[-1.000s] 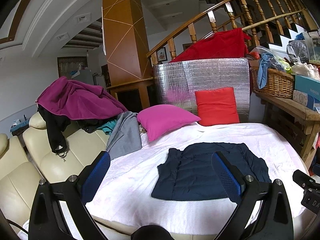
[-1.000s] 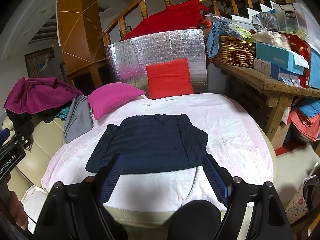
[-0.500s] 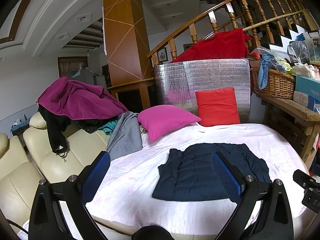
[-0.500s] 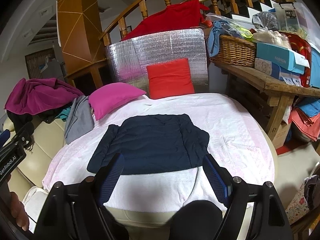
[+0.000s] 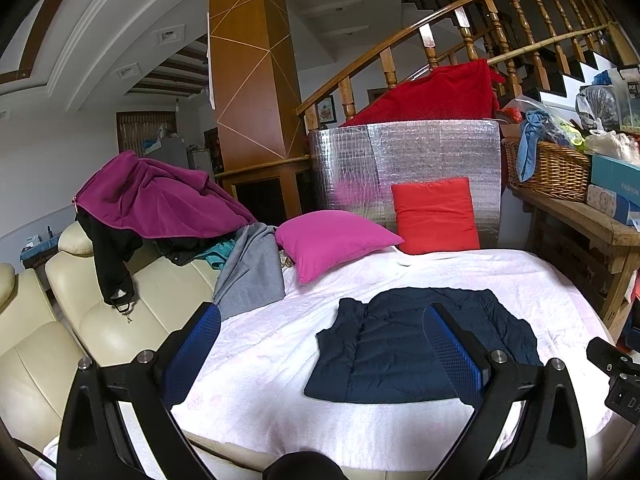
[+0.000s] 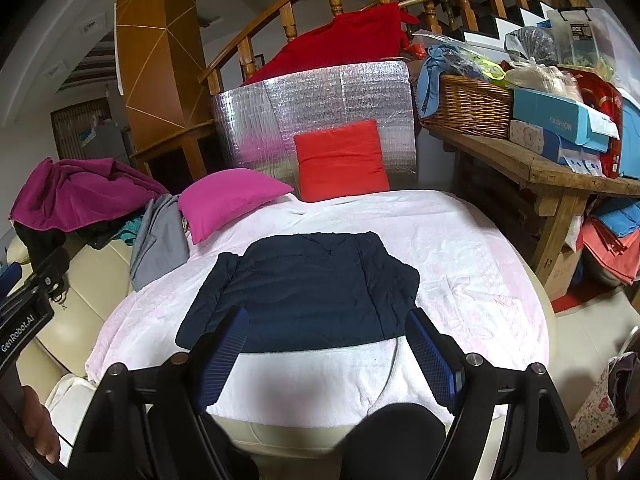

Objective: Fold large clothes

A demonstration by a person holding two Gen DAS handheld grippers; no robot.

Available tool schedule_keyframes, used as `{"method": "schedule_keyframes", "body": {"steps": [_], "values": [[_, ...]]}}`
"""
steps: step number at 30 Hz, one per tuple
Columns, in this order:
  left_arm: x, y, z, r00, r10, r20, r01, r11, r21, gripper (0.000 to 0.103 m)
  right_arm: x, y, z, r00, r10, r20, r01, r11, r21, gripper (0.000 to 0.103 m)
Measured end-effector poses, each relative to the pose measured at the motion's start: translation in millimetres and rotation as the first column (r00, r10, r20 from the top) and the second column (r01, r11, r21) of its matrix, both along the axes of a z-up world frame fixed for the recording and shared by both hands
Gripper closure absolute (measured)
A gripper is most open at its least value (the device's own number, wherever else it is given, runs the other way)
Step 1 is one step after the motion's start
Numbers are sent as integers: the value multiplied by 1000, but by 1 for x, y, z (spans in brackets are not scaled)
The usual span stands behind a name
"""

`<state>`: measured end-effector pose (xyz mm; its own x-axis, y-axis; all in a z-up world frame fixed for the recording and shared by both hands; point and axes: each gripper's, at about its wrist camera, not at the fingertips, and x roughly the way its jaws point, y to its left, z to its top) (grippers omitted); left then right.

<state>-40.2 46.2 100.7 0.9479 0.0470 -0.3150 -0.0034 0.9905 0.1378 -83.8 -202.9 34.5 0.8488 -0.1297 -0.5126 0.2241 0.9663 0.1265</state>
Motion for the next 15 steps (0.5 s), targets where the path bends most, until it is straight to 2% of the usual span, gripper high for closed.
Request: {"method": "schedule_keyframes", "body": {"steps": [15], "values": [[-2, 1, -1, 1000, -19, -6, 19, 1000, 5, 2, -1, 8, 2, 1000, -8, 4, 8, 1000, -14, 20]]}}
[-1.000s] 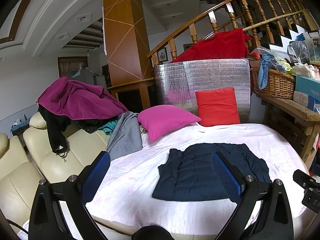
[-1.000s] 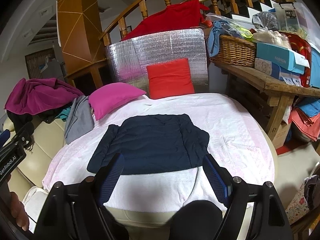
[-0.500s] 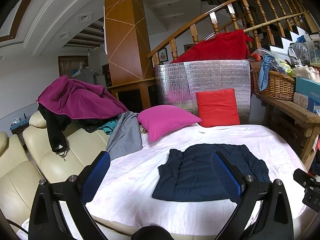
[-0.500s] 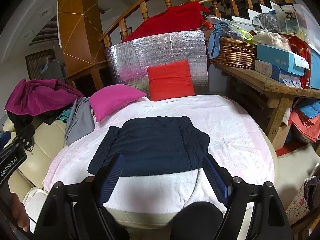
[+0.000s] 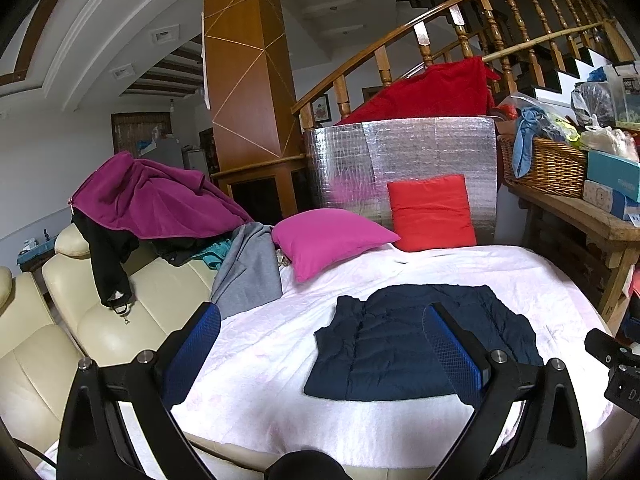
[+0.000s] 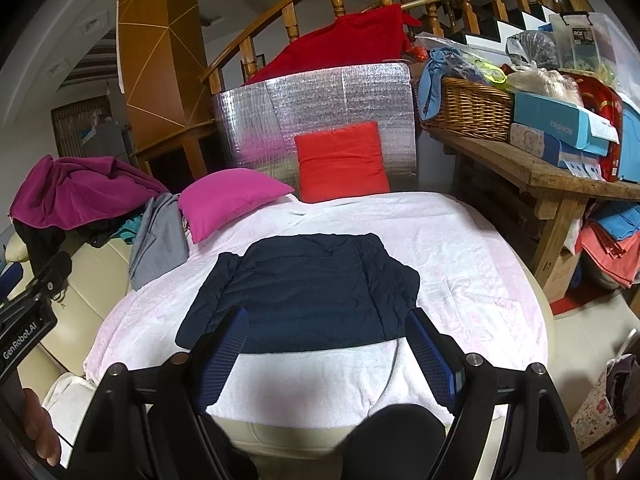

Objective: Fold large clothes

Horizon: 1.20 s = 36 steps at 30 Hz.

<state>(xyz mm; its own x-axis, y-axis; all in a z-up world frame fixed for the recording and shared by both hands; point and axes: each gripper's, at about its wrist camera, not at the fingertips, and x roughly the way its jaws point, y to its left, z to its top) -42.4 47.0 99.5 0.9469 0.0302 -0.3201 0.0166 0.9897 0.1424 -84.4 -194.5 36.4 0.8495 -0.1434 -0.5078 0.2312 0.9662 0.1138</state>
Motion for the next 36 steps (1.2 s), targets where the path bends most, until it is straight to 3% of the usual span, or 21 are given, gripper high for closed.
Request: {"method": "schedule_keyframes", "body": {"steps": [11, 28, 36], "values": [[-1, 7, 6, 998, -60, 11, 60, 998, -11, 2, 8, 8, 8, 1000, -23, 10, 23, 999, -22, 20], [7, 22, 9, 1000, -18, -5, 18, 999, -46, 2, 23, 27, 9, 1000, 26, -2, -26, 999, -34, 20], [15, 8, 11, 999, -43, -22, 42, 998, -40, 2, 24, 7, 8, 1000, 13, 16, -13, 1000, -6, 20]]}}
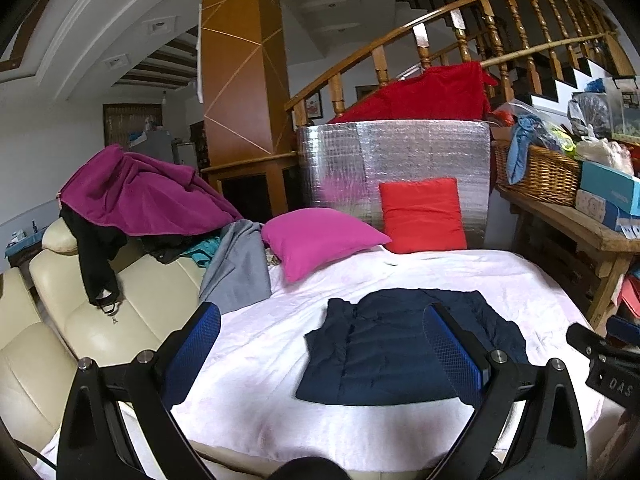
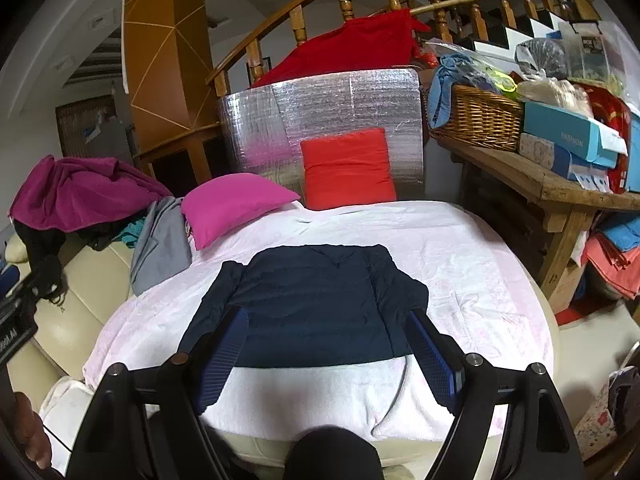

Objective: Fold large clothes

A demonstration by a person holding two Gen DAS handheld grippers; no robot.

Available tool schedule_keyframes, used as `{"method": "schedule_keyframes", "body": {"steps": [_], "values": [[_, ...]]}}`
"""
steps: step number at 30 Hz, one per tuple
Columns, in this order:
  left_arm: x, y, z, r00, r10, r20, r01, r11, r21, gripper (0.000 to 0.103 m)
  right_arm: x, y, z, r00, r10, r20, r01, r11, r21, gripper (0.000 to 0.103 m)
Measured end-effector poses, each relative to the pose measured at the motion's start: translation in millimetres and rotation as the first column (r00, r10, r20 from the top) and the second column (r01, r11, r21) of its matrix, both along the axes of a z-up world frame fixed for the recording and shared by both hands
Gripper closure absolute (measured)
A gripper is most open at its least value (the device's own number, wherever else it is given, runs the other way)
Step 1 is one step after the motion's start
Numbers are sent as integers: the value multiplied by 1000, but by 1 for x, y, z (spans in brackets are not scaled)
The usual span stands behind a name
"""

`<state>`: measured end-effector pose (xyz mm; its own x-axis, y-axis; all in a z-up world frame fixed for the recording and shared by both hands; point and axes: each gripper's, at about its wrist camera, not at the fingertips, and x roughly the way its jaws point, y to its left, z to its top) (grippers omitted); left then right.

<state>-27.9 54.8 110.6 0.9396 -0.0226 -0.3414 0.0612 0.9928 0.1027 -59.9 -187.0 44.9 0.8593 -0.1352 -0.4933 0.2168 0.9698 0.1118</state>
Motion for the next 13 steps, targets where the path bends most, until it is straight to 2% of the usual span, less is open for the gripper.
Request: {"method": "schedule_keyframes", "body": {"steps": [8, 13], "values": [[22, -9, -4, 999, -44, -12, 44, 999, -4, 2, 22, -12, 2, 1000, -17, -5, 17, 1000, -3, 20], [46, -4, -9, 999, -52, -5, 52, 998, -39, 2, 51, -20, -1, 1000, -6, -22, 6, 1000, 6, 20]]}}
